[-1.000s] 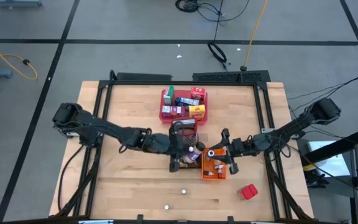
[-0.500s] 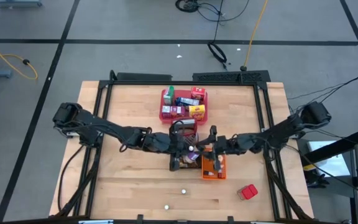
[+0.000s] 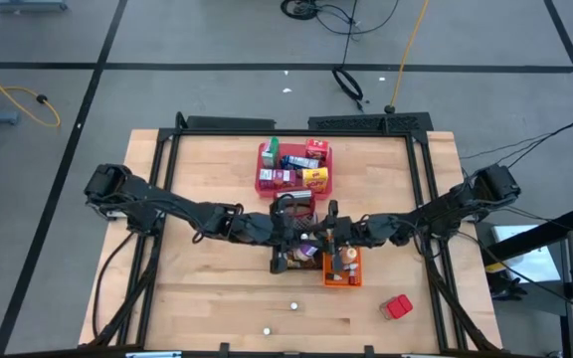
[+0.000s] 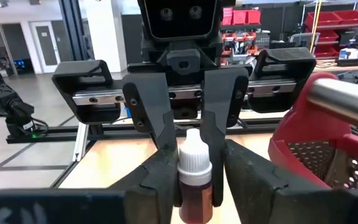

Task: Pick & Place Kitchen Items
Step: Put the orange food coloring bottle into the orange bin

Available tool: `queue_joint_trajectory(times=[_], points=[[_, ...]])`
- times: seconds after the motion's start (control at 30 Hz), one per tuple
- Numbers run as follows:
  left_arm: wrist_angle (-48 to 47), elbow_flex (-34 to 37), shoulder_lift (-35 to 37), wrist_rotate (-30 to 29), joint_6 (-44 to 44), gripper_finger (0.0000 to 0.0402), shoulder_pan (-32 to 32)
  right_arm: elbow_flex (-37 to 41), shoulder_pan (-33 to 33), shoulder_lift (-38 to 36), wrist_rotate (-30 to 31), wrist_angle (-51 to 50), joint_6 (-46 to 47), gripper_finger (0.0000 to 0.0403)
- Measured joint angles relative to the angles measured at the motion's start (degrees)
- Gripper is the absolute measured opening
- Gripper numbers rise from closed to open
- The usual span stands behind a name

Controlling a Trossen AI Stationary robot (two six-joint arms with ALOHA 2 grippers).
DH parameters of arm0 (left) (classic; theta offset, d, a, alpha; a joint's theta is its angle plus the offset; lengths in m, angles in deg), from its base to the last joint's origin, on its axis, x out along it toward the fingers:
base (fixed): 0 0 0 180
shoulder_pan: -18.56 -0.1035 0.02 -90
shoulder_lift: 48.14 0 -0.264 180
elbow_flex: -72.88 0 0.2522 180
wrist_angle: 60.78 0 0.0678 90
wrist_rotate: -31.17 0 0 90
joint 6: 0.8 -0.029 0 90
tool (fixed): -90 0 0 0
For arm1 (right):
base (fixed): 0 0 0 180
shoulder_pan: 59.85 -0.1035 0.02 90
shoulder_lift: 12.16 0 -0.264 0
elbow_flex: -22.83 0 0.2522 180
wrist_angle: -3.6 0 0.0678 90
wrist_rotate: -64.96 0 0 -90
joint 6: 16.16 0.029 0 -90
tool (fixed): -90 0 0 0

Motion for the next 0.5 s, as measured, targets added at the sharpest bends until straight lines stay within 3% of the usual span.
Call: queue_joint_trajectory(times=[0.2,0.5], points=[[-0.2,0.0,0.0,-0.1,0.2,0.0051,0.0,0.0,0.0,-0.5,-0.1,-1.1,-0.5,0.0045],[-0.4,0.0,0.0,0.0,0.1,0.0052,0.0,0.0,0.0,-0.5,-0.2,-1.2,-1.4,0.0042]])
